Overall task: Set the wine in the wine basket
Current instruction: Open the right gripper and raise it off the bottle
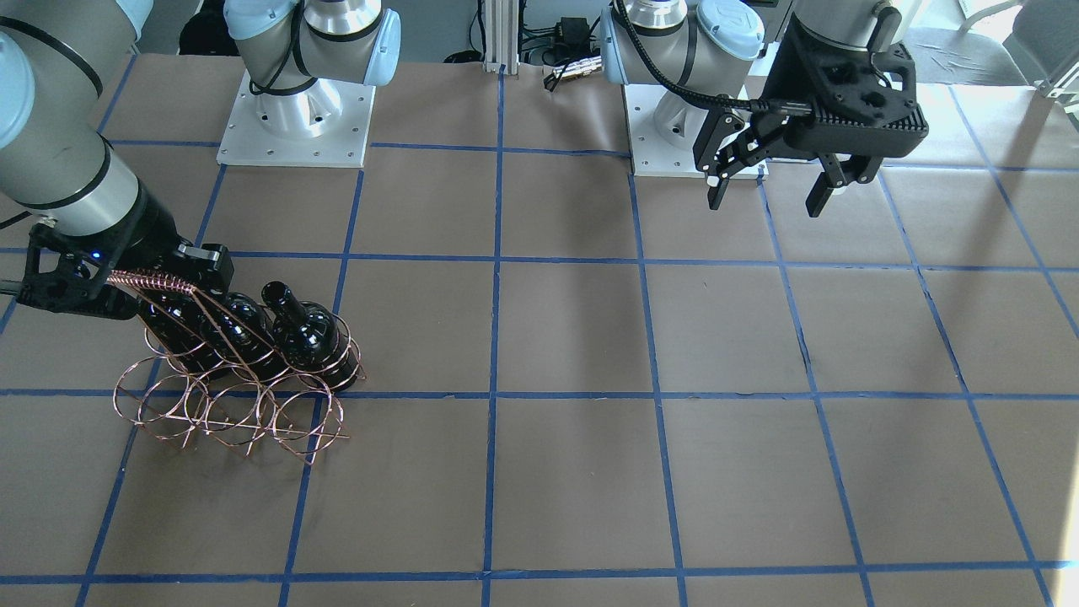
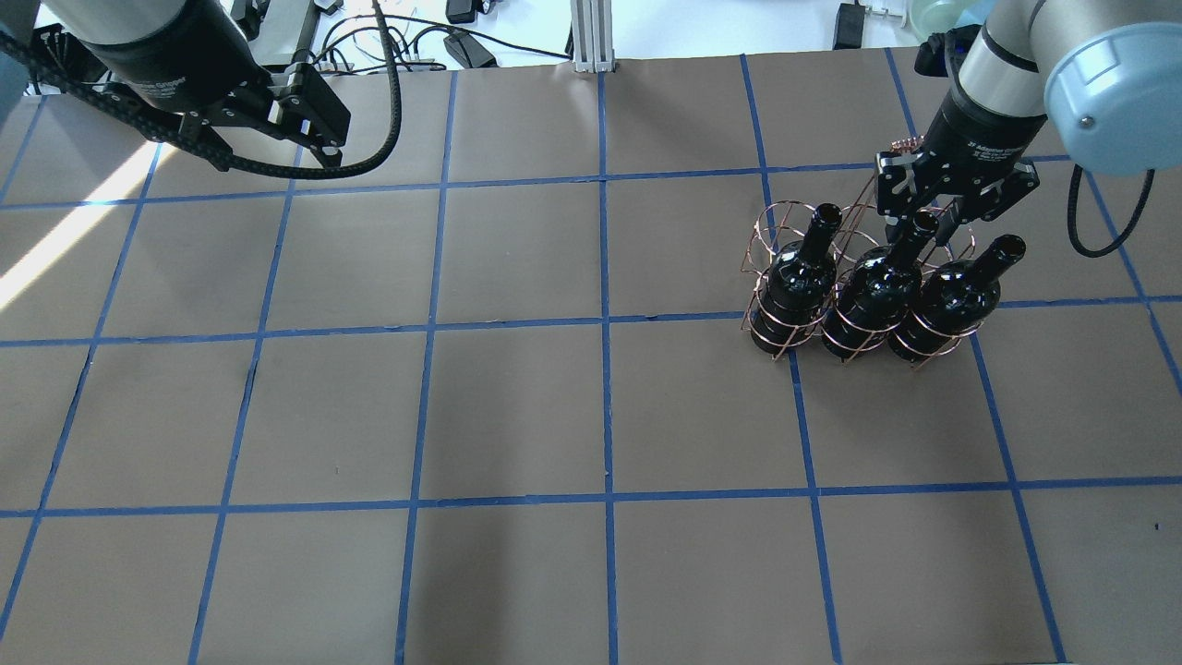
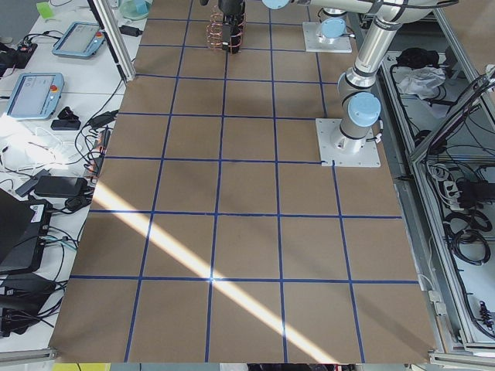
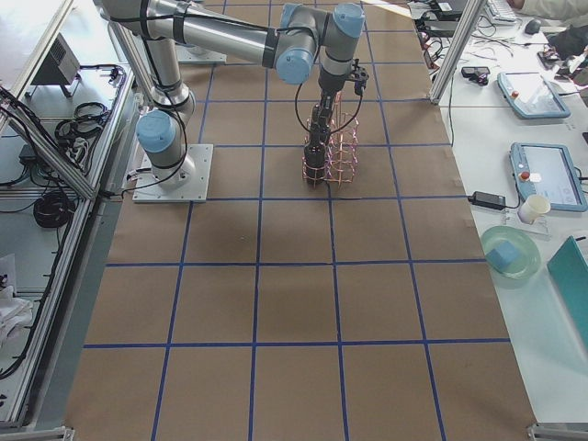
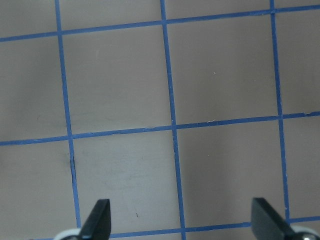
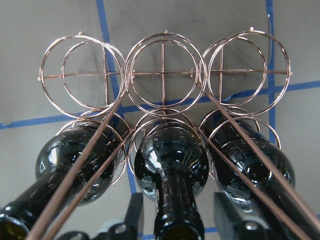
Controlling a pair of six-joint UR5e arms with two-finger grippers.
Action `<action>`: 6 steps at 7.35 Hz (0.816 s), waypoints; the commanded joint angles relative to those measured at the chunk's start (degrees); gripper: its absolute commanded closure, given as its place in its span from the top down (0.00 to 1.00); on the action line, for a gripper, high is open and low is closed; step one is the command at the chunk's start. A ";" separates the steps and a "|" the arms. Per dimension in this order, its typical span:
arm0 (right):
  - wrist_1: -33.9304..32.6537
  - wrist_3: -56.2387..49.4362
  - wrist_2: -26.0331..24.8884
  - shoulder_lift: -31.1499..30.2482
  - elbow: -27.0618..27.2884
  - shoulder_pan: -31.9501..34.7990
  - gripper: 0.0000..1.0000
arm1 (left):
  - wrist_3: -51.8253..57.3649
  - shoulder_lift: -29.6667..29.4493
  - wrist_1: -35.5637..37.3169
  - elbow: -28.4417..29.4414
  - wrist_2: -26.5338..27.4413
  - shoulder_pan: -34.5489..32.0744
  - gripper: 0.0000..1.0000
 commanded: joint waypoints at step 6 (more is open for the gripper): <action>10.28 14.40 0.30 -9.01 -8.19 14.02 0.99 | 0.00 0.00 0.00 0.00 0.00 0.00 1.00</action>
